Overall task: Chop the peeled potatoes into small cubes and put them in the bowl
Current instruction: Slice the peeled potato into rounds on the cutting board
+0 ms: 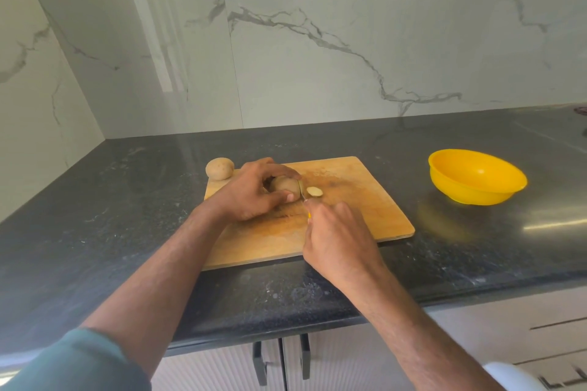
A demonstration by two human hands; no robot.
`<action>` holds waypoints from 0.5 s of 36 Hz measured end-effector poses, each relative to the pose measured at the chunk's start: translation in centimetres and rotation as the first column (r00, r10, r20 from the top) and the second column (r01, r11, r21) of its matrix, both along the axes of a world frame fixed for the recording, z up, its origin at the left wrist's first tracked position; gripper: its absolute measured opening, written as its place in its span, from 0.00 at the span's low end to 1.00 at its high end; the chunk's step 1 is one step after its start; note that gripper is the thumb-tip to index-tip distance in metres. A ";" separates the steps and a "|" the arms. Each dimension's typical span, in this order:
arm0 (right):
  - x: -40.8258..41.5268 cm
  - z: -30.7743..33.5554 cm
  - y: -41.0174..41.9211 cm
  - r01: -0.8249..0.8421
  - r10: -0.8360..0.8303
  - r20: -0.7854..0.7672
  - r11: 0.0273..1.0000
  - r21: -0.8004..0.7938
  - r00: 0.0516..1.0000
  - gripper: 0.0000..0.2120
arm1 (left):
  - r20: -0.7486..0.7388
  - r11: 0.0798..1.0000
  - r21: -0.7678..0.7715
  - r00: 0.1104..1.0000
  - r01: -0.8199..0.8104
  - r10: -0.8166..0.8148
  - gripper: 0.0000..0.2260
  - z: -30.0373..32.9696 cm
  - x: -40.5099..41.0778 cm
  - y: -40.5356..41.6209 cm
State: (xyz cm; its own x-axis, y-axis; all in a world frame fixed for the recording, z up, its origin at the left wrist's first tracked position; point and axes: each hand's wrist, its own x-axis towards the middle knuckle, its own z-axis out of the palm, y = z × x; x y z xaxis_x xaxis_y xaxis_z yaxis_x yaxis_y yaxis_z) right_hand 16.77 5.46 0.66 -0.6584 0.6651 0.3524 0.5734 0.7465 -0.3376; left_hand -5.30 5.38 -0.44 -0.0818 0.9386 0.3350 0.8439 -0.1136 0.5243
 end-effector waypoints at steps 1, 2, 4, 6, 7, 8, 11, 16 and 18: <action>0.1 0.0 0.0 0.000 0.000 0.006 1.000 0.002 1.000 0.14 | -0.003 1.000 0.000 1.000 -0.001 0.001 0.18 0.0 0.0 0.0; 0.1 0.0 0.0 -0.001 0.001 0.011 1.000 0.006 1.000 0.14 | -0.008 1.000 0.000 1.000 -0.001 0.001 0.18 0.0 0.0 0.0; 0.3 0.0 -0.1 -0.001 0.001 0.017 1.000 0.016 1.000 0.13 | -0.016 1.000 0.001 1.000 -0.002 0.002 0.19 0.0 0.0 0.0; 0.5 0.0 -0.1 -0.007 0.006 0.017 1.000 0.024 1.000 0.14 | -0.018 1.000 0.006 1.000 0.002 -0.001 0.19 0.1 0.0 -0.1; 0.7 0.0 -0.1 -0.007 0.006 0.014 1.000 0.027 1.000 0.14 | -0.019 1.000 0.007 1.000 0.003 -0.003 0.19 0.1 0.0 -0.1; 0.8 -0.1 0.0 -0.005 0.005 0.012 1.000 0.024 1.000 0.14 | -0.022 1.000 0.007 1.000 0.003 -0.003 0.19 0.1 0.0 -0.1; 1.3 -0.1 0.5 0.019 -0.019 -0.010 0.999 0.041 1.000 0.15 | -0.028 1.000 0.008 1.000 -0.001 0.001 0.19 0.0 0.1 -0.1; 1.8 0.2 1.6 0.048 -0.047 -0.049 0.999 0.024 0.998 0.17 | -0.004 0.998 0.055 1.000 -0.014 0.014 0.20 -0.2 0.2 -0.2; 1.8 0.1 1.8 0.053 -0.052 -0.054 0.998 0.018 0.997 0.17 | 0.027 0.998 0.062 1.000 -0.017 0.015 0.21 -0.3 0.2 -0.1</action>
State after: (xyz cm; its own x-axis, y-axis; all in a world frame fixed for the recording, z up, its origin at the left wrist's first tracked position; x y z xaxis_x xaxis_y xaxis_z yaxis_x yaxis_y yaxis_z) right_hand 18.57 7.30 0.75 -0.6029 0.6906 0.3994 0.5933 0.7228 -0.3543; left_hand -5.13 5.26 -0.75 -0.1066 0.9144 0.3906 0.8317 -0.1332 0.5389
